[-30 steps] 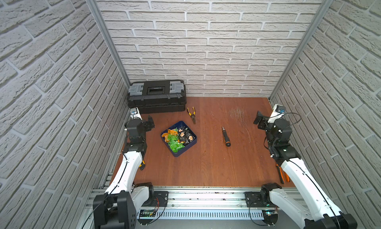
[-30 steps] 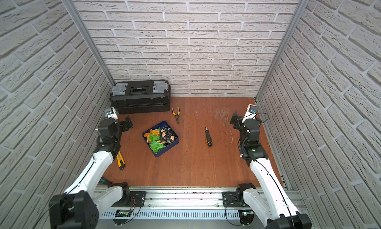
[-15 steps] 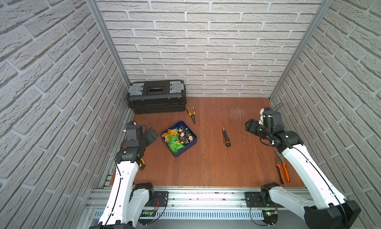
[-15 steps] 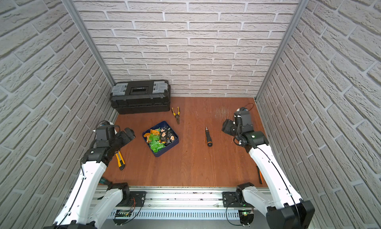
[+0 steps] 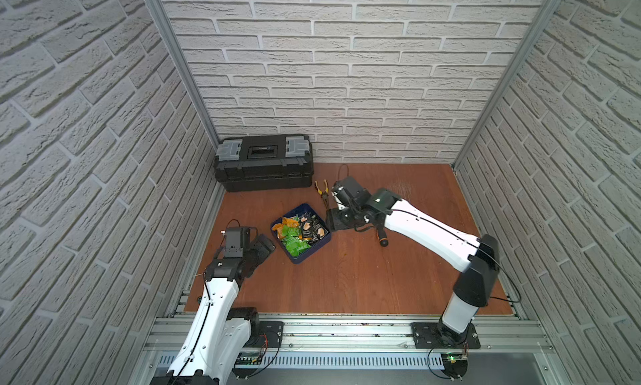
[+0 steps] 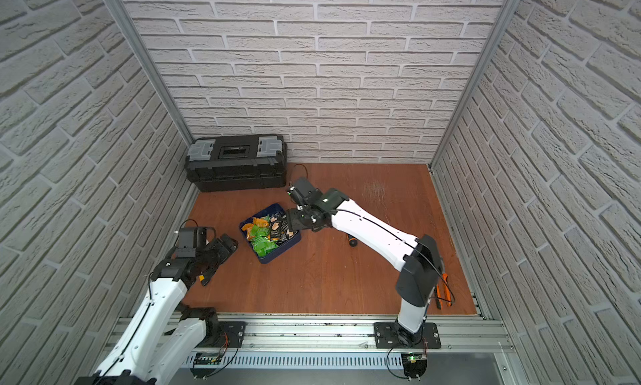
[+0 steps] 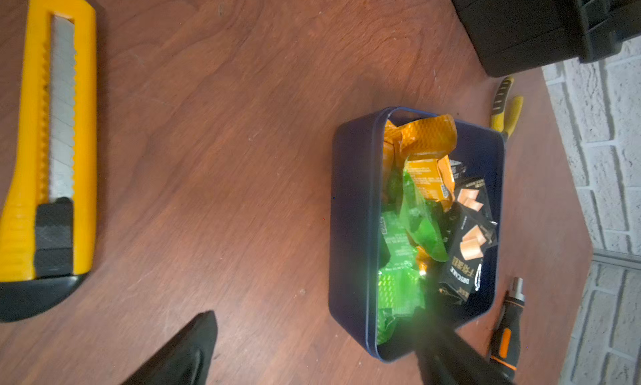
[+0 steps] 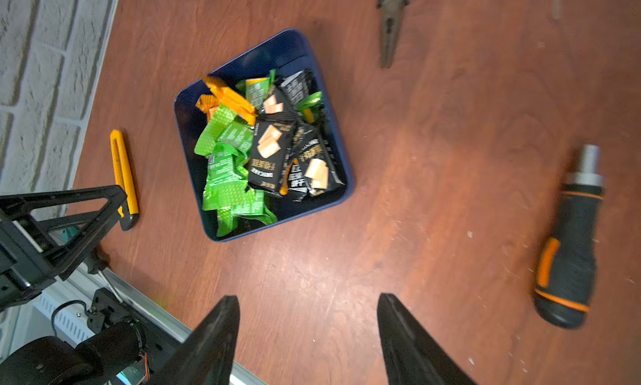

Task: Take the cookies out of the storage box
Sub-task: Pick up the cookie from the storage box.

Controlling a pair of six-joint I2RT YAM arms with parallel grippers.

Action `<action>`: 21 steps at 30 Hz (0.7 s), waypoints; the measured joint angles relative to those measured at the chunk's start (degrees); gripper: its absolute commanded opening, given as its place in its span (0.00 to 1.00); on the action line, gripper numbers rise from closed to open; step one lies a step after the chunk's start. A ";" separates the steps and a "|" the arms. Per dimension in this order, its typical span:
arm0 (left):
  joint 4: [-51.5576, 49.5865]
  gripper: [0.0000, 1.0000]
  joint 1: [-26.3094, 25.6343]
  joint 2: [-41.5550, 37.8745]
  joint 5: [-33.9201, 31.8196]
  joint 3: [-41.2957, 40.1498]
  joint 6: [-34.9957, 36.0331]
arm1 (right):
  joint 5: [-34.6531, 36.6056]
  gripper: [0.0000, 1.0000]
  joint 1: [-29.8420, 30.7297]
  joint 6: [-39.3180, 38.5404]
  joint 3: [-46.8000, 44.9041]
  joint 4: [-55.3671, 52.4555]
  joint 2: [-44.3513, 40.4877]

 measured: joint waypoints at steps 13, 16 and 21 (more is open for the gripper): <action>1.53 0.85 1.92 -0.07 2.60 -1.22 -1.88 | 2.34 0.74 5.22 -1.88 29.40 -11.43 31.61; 1.51 0.85 2.12 -0.20 3.02 -1.22 -1.84 | 3.32 0.73 5.29 -1.88 30.67 -13.03 33.44; 1.46 0.85 2.21 -0.52 3.39 -1.22 -1.81 | 4.83 0.71 5.29 -1.88 30.73 -14.32 34.40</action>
